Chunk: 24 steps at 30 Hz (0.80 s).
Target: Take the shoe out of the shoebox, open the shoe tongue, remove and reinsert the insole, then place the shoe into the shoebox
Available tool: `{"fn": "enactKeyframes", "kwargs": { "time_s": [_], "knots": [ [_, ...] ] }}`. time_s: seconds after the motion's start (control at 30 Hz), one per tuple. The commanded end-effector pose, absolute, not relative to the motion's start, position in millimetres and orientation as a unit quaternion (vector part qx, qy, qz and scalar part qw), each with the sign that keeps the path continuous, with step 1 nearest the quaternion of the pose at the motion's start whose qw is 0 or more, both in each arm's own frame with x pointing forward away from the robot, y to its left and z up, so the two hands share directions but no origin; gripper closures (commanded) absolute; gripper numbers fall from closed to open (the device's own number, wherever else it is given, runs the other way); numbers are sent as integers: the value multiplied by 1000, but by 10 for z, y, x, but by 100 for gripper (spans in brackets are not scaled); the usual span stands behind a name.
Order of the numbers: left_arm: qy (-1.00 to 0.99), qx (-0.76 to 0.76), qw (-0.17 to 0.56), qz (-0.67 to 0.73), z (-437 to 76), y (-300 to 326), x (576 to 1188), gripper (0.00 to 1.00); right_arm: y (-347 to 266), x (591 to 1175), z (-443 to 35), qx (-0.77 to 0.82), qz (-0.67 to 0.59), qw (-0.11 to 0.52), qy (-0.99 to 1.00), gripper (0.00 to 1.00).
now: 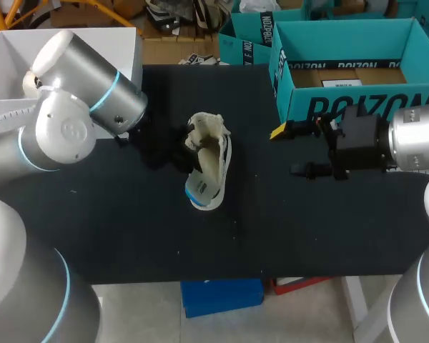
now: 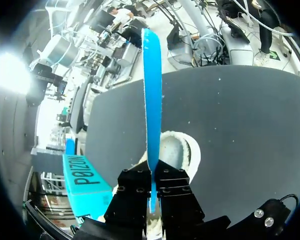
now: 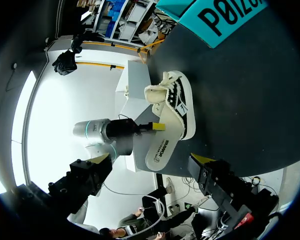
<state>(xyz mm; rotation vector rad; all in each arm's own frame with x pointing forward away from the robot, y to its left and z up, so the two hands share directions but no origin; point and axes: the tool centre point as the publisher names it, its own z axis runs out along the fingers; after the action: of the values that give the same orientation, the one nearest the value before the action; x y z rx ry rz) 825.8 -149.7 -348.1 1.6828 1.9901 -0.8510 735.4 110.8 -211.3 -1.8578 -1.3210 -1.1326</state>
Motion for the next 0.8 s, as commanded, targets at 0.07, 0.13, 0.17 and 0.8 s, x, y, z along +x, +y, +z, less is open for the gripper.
{"fn": "enactKeyframes", "kwargs": {
  "time_s": [0.07,0.13,0.17,0.8],
  "knots": [
    [707,589,221,-322,-3484,-1432,8165,100,1117,7362,-2116,-698,-425,294,-496,0],
    [707,588,227,-321,-3465,-1436,8141,100,1117,7362,-2116,-698,-425,294,-496,0],
    [707,588,229,-319,-3452,-1437,8132,100,1117,7362,-2116,-698,-425,294,-496,0],
    [704,574,273,-315,-3558,-1466,8165,100,1117,7362,-2116,-698,-425,294,-496,0]
  ]
}}
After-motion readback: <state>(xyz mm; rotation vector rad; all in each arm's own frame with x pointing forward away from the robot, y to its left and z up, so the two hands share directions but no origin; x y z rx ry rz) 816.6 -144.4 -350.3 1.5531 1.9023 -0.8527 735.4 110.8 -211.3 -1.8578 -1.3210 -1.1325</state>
